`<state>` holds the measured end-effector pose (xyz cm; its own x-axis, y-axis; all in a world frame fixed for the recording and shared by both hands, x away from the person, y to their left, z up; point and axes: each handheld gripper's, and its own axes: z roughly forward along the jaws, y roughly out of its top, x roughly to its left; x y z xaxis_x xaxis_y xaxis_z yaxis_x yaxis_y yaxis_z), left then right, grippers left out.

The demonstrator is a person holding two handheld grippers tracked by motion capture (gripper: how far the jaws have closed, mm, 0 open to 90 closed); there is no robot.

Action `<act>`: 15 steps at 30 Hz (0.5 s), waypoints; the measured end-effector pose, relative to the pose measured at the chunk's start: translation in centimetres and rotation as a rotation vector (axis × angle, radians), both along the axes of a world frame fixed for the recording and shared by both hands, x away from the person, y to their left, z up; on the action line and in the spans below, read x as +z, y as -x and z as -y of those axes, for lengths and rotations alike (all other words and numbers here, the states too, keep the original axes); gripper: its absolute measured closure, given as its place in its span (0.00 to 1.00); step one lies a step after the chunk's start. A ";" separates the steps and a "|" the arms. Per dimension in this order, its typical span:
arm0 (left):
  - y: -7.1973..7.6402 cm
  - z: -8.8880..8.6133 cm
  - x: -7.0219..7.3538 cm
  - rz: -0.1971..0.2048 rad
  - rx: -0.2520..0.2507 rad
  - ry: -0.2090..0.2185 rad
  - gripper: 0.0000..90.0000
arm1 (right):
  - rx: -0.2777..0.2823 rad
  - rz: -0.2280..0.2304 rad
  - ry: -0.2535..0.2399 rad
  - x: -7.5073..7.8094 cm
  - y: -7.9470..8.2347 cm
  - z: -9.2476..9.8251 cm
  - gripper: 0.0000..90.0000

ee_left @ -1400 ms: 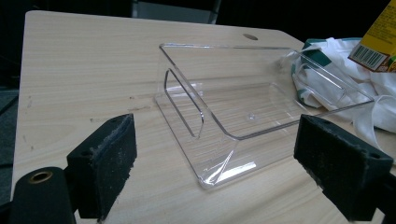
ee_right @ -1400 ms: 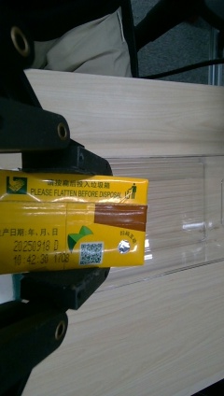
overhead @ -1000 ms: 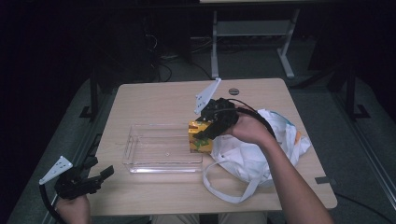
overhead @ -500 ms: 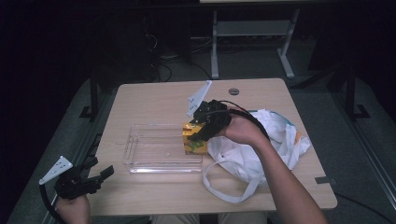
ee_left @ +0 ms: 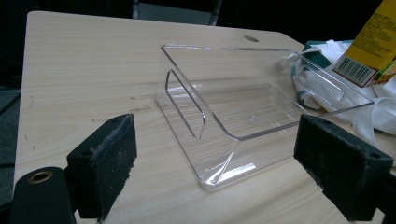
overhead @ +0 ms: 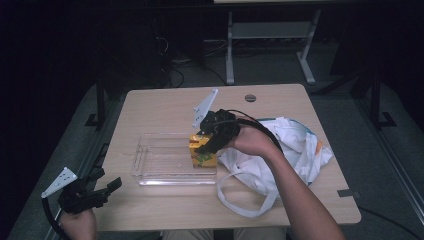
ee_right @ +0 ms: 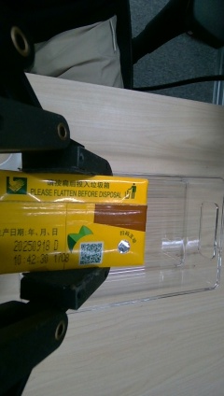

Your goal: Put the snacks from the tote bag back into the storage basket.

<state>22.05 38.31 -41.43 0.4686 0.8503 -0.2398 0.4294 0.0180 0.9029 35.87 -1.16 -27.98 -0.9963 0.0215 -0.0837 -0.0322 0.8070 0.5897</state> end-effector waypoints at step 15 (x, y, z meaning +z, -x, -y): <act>0.1 -0.2 0.0 0.001 0.010 0.006 0.14 | 0.013 -0.008 0.016 -0.7 -0.2 -1.0 0.58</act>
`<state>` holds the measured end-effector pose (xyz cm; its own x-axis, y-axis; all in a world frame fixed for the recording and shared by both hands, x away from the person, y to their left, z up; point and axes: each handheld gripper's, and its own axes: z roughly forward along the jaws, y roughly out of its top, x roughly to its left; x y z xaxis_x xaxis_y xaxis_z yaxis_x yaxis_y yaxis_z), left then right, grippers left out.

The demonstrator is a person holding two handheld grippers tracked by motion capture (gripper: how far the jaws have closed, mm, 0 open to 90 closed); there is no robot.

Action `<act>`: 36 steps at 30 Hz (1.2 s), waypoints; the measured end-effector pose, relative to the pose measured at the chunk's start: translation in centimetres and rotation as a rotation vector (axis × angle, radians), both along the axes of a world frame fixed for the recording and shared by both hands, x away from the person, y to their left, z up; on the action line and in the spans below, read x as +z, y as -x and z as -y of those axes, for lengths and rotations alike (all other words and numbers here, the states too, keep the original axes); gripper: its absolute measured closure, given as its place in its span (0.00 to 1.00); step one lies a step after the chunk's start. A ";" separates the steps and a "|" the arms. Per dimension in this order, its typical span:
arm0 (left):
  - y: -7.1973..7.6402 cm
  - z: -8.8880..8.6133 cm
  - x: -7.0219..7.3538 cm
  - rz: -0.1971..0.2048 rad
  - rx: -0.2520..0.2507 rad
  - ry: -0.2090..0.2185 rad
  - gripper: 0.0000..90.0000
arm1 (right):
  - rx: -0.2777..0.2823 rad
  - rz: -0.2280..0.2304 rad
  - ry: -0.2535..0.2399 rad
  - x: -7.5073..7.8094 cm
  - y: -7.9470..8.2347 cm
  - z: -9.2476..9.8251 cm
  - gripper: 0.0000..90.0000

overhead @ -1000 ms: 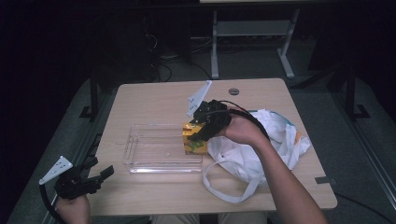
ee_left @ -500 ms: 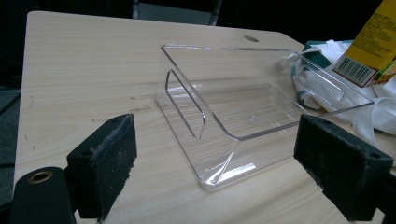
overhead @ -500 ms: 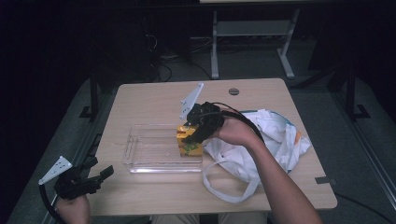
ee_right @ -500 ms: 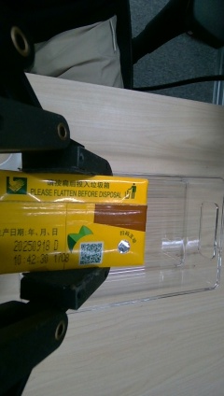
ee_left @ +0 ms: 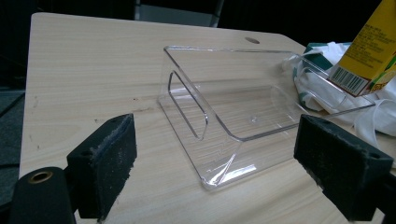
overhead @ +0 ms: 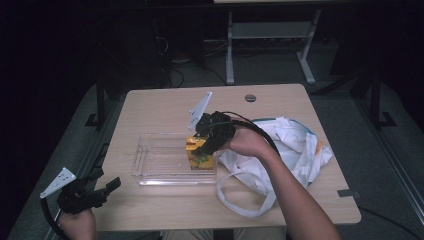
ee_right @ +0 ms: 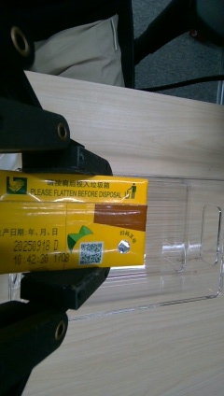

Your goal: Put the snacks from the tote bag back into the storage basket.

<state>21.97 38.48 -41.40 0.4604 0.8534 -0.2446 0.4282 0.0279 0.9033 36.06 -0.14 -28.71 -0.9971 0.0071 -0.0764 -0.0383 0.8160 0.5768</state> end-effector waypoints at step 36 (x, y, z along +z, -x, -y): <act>0.0 0.0 0.1 0.005 -0.003 -0.003 0.14 | -0.017 -0.036 0.010 -2.7 -0.5 0.1 0.58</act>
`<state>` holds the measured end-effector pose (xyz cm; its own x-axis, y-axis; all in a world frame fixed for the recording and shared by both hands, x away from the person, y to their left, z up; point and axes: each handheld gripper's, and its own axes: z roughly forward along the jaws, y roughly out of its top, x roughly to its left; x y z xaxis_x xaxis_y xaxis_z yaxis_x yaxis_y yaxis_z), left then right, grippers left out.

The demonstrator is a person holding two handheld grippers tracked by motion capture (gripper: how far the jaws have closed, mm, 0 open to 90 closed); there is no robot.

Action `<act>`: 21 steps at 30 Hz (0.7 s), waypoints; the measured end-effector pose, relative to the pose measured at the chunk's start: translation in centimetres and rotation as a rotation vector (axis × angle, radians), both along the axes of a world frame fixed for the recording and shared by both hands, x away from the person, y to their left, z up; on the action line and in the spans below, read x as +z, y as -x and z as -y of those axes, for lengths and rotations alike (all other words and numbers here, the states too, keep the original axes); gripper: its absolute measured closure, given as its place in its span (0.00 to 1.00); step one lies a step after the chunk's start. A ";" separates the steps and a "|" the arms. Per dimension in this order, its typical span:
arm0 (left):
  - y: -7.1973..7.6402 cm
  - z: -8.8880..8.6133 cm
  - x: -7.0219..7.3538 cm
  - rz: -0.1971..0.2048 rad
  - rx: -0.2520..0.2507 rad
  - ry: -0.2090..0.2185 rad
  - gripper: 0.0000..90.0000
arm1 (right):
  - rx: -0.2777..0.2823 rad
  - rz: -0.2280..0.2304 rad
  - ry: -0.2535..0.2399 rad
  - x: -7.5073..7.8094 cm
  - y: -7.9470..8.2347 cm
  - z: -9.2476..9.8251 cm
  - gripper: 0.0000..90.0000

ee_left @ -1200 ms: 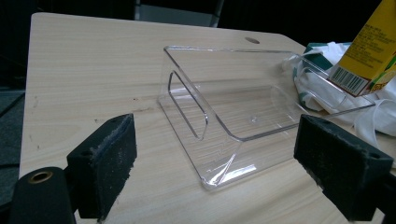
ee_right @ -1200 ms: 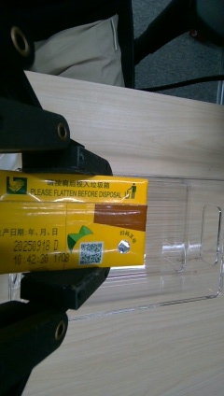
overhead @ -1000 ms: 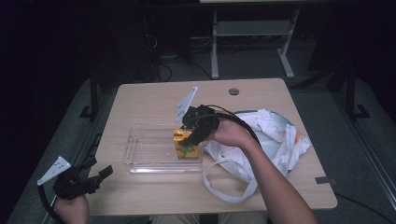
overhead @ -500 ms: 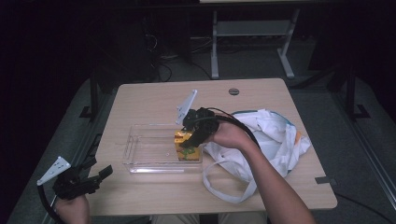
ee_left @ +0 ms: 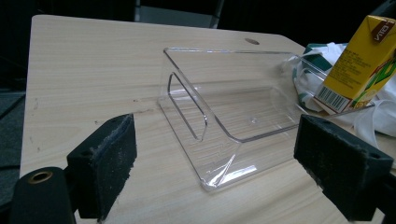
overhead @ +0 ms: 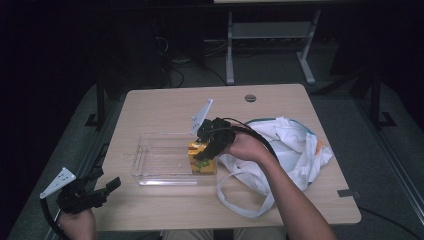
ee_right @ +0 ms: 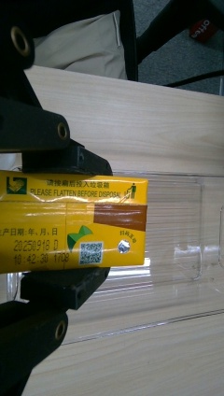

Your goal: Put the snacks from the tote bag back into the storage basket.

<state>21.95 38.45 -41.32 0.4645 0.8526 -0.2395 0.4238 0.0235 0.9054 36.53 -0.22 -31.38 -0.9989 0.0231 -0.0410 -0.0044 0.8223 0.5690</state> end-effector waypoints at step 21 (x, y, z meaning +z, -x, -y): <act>0.0 0.0 0.0 0.002 0.001 0.003 0.14 | -0.007 -0.009 0.002 -1.1 -0.2 -0.1 0.58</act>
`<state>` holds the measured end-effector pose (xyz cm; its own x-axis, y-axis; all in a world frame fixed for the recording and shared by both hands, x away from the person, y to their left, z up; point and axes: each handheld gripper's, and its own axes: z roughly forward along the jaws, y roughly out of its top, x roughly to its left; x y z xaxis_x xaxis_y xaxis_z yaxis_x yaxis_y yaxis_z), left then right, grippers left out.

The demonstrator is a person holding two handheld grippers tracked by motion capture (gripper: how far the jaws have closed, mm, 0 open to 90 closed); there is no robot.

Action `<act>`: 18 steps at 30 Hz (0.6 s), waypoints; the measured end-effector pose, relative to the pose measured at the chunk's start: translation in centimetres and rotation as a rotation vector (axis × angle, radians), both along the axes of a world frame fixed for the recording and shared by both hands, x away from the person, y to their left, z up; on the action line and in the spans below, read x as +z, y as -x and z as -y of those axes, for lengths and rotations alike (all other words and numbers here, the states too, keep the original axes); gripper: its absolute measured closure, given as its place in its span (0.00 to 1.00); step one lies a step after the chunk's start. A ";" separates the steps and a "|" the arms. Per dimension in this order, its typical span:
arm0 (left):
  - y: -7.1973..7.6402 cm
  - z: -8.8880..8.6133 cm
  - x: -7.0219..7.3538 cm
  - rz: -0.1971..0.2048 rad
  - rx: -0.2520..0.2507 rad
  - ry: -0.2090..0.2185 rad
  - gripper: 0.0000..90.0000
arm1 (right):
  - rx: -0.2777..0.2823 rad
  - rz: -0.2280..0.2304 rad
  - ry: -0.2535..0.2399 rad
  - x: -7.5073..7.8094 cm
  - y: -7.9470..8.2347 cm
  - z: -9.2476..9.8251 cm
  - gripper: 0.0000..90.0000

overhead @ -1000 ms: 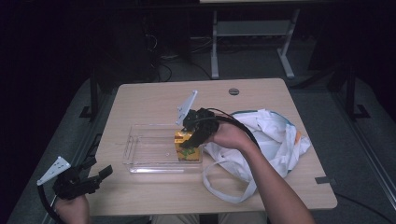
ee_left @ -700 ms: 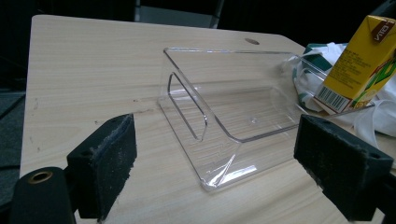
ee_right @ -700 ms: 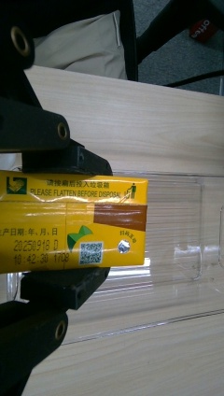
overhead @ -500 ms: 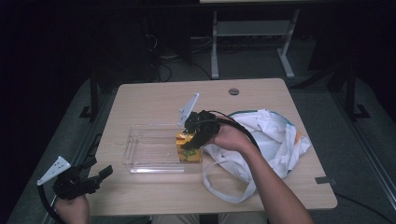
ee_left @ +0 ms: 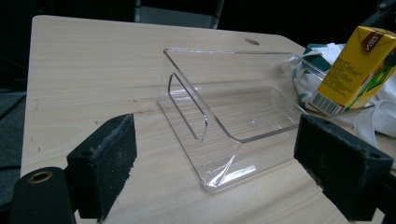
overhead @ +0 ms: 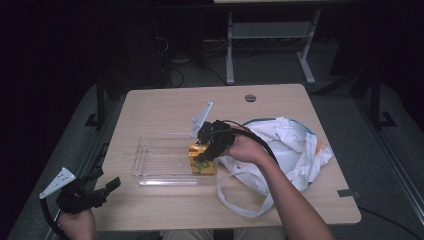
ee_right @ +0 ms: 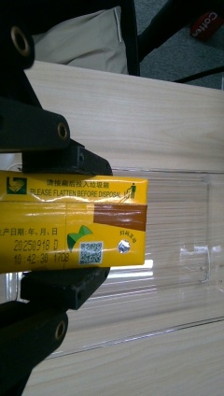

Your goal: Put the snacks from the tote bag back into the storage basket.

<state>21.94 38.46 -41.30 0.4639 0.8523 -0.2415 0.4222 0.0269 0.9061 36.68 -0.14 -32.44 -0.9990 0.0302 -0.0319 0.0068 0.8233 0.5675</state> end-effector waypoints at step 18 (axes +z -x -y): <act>0.0 0.0 0.0 -0.002 0.000 -0.001 0.14 | -0.013 -0.018 0.009 -1.4 -0.2 0.2 0.58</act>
